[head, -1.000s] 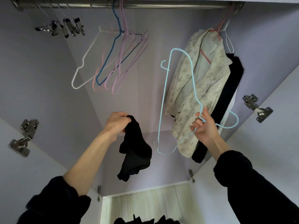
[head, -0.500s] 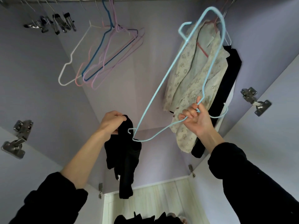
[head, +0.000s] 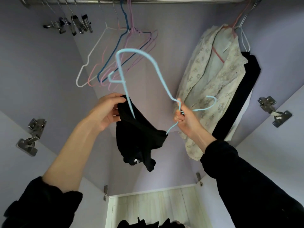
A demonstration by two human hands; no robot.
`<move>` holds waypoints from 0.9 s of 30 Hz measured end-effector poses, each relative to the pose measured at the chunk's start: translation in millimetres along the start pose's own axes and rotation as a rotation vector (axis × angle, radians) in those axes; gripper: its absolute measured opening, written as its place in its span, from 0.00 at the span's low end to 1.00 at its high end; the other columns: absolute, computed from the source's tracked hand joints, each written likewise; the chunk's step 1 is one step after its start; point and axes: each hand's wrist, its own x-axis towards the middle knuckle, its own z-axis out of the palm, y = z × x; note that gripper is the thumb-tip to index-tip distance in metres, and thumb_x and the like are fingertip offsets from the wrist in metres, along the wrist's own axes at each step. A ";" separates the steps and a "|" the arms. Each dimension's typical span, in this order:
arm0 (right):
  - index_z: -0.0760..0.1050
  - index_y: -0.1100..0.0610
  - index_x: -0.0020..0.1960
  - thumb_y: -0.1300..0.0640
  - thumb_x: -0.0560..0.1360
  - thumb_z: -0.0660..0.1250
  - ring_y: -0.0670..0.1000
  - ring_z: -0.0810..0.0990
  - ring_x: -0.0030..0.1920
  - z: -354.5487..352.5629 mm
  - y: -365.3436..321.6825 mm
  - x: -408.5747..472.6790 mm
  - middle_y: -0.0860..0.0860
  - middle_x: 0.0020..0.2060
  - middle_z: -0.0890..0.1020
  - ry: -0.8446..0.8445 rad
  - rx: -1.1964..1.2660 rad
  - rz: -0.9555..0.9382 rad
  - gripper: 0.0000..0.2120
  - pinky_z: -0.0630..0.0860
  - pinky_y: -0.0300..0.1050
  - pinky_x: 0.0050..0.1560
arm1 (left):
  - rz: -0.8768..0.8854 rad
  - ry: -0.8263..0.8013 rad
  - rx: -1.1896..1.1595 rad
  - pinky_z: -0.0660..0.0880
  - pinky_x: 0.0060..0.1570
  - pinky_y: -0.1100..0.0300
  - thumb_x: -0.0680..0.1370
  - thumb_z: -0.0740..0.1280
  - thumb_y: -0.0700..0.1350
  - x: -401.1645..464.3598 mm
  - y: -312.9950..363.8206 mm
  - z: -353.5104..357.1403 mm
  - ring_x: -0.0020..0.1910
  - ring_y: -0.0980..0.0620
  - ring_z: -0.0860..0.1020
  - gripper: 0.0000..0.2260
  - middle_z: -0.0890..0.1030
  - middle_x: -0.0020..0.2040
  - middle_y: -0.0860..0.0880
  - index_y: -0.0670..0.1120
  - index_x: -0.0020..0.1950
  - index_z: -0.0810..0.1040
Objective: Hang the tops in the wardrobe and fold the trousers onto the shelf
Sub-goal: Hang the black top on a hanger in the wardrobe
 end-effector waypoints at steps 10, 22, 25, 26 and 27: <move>0.65 0.52 0.29 0.48 0.76 0.65 0.43 0.58 0.22 -20.6 2.0 3.0 0.43 0.18 0.64 0.144 -0.290 -0.026 0.20 0.59 0.38 0.38 | -0.085 0.105 -0.320 0.75 0.33 0.65 0.77 0.62 0.40 4.6 2.2 -39.8 0.33 0.56 0.78 0.06 0.79 0.34 0.51 0.46 0.42 0.76; 0.71 0.58 0.26 0.49 0.75 0.67 0.42 0.70 0.24 -19.9 -34.4 3.3 0.44 0.18 0.70 0.104 -1.001 -0.163 0.22 0.69 0.32 0.35 | -0.066 0.398 -0.172 0.74 0.21 0.66 0.77 0.62 0.36 16.4 -17.4 -43.4 0.27 0.56 0.77 0.07 0.74 0.37 0.47 0.46 0.40 0.73; 0.74 0.60 0.25 0.48 0.75 0.66 0.46 0.72 0.29 -15.0 -35.8 -1.8 0.51 0.24 0.73 0.073 -1.234 -0.219 0.24 0.69 0.35 0.37 | 0.002 0.420 0.084 0.73 0.20 0.66 0.76 0.64 0.34 16.1 -19.0 -34.2 0.24 0.54 0.76 0.04 0.74 0.35 0.45 0.43 0.45 0.75; 0.76 0.61 0.27 0.46 0.76 0.65 0.47 0.73 0.31 -12.1 -38.5 -3.7 0.51 0.25 0.73 0.055 -1.253 -0.223 0.24 0.69 0.37 0.39 | 0.009 0.398 0.191 0.73 0.19 0.66 0.76 0.65 0.35 15.4 -21.3 -30.3 0.20 0.55 0.75 0.04 0.74 0.34 0.45 0.42 0.47 0.75; 0.78 0.61 0.30 0.45 0.76 0.65 0.47 0.72 0.31 -9.0 -42.0 -5.3 0.50 0.25 0.73 0.023 -1.245 -0.209 0.24 0.70 0.38 0.40 | 0.009 0.367 0.290 0.73 0.19 0.66 0.75 0.66 0.35 14.6 -25.4 -26.2 0.17 0.57 0.73 0.04 0.75 0.33 0.44 0.42 0.48 0.75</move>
